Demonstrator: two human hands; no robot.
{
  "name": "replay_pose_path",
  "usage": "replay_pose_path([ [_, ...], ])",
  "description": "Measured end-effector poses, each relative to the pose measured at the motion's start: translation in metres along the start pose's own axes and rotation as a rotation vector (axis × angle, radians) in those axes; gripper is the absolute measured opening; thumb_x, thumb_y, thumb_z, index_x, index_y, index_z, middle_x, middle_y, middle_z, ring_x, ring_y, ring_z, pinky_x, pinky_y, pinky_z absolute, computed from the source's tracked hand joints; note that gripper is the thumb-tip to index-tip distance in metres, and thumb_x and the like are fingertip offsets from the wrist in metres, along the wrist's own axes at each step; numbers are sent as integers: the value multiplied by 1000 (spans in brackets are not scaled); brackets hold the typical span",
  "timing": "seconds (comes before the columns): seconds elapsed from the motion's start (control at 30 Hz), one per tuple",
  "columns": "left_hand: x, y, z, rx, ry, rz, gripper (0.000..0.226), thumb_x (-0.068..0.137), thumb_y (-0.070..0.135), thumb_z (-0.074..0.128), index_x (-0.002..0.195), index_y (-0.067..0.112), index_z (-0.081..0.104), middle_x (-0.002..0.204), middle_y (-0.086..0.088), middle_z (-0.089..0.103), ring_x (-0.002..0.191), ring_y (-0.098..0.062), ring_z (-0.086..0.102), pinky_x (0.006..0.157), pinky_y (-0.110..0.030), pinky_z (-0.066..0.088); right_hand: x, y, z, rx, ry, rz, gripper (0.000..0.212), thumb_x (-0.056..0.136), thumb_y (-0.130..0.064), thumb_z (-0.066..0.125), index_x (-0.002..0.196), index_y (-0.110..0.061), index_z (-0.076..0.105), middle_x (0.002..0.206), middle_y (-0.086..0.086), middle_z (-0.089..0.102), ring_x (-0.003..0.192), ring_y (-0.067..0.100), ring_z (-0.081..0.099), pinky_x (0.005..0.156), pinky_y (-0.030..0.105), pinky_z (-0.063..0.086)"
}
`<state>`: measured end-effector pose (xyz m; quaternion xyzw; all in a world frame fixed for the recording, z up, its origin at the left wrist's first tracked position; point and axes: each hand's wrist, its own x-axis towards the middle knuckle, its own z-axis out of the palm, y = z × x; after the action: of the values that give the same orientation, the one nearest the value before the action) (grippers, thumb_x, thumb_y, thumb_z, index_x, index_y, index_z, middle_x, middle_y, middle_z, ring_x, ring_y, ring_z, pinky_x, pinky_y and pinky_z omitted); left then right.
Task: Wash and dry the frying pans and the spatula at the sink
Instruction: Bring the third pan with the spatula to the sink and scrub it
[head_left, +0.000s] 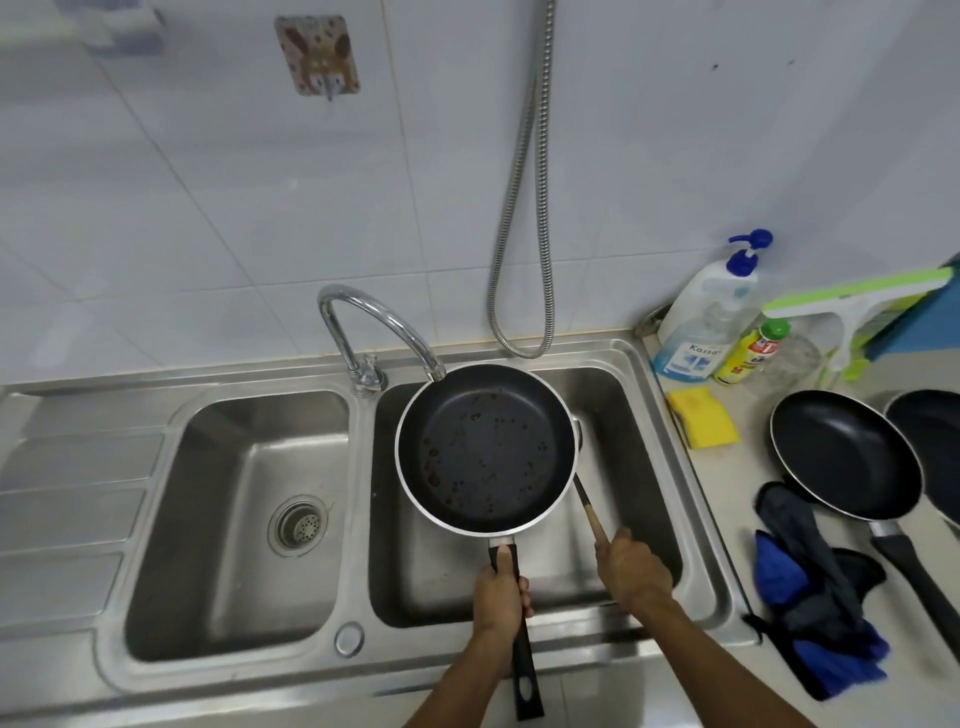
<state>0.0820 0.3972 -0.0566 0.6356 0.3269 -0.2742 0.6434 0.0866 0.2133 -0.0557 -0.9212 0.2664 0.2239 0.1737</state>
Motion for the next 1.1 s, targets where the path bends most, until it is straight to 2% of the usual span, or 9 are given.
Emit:
replay_pose_path([
  [0.2, -5, 6, 0, 2, 19, -23, 38, 111, 32, 36, 90, 4, 52, 59, -4, 49, 43, -13, 43, 44, -28, 43, -3, -3, -5, -49, -38, 19, 42, 101, -44, 48, 127, -11, 46, 114, 11, 64, 102, 26, 65, 81, 35, 55],
  [0.3, -9, 9, 1, -30, 16, -51, 39, 110, 33, 37, 92, 3, 54, 60, -5, 51, 45, -14, 45, 47, -29, 45, -25, -15, -9, -122, 218, -132, 32, 98, -39, 54, 121, -16, 52, 114, 6, 57, 98, 17, 55, 80, 27, 53],
  [0.37, -9, 10, 2, -87, 11, -90, 41, 110, 33, 39, 89, 2, 56, 60, -7, 55, 46, -17, 49, 49, -30, 47, -48, -27, -11, 32, 312, -252, 15, 99, -34, 55, 105, -20, 53, 101, -1, 57, 86, 12, 53, 73, 27, 53],
  [0.5, -12, 11, 6, -308, -61, -264, 46, 104, 41, 53, 102, -3, 67, 80, -18, 70, 70, -27, 69, 63, -34, 60, -77, -39, 2, 317, 61, -238, 18, 103, -33, 51, 87, -23, 50, 78, -8, 61, 69, 2, 61, 63, 19, 52],
  [0.63, -21, 18, 9, -384, -129, -377, 49, 98, 49, 60, 82, 3, 68, 79, -15, 69, 82, -31, 69, 85, -43, 58, -83, -41, 25, 399, -107, -122, 33, 103, -49, 41, 93, -20, 56, 80, -3, 68, 75, 12, 67, 72, 33, 56],
  [0.73, -30, 28, 7, -412, -157, -405, 45, 98, 46, 62, 88, 3, 69, 80, -13, 70, 85, -31, 68, 82, -41, 57, -86, -42, 28, 493, -189, -62, 43, 103, -51, 39, 88, -18, 62, 81, -1, 69, 78, 15, 67, 73, 33, 54],
  [0.83, -30, 30, 4, -335, -186, -417, 52, 96, 52, 61, 98, 1, 71, 89, -15, 74, 84, -31, 68, 67, -38, 52, -89, -49, 25, 648, -298, -37, 46, 102, -49, 45, 85, -14, 69, 77, 3, 73, 73, 19, 71, 67, 34, 55],
  [0.93, -32, 28, -1, -169, -203, -390, 58, 90, 63, 60, 86, 6, 69, 70, -11, 62, 59, -25, 56, 54, -28, 45, -94, -57, 25, 814, -341, 12, 42, 103, -44, 46, 90, -10, 67, 71, 6, 71, 61, 23, 70, 54, 34, 58],
  [1.1, -39, 53, -27, 163, -269, -182, 47, 102, 45, 55, 113, 2, 70, 96, -11, 76, 91, -29, 70, 78, -37, 58, -95, -63, 39, 763, -250, 10, 47, 104, -51, 39, 89, -13, 63, 66, 5, 62, 52, 18, 57, 46, 27, 43],
])
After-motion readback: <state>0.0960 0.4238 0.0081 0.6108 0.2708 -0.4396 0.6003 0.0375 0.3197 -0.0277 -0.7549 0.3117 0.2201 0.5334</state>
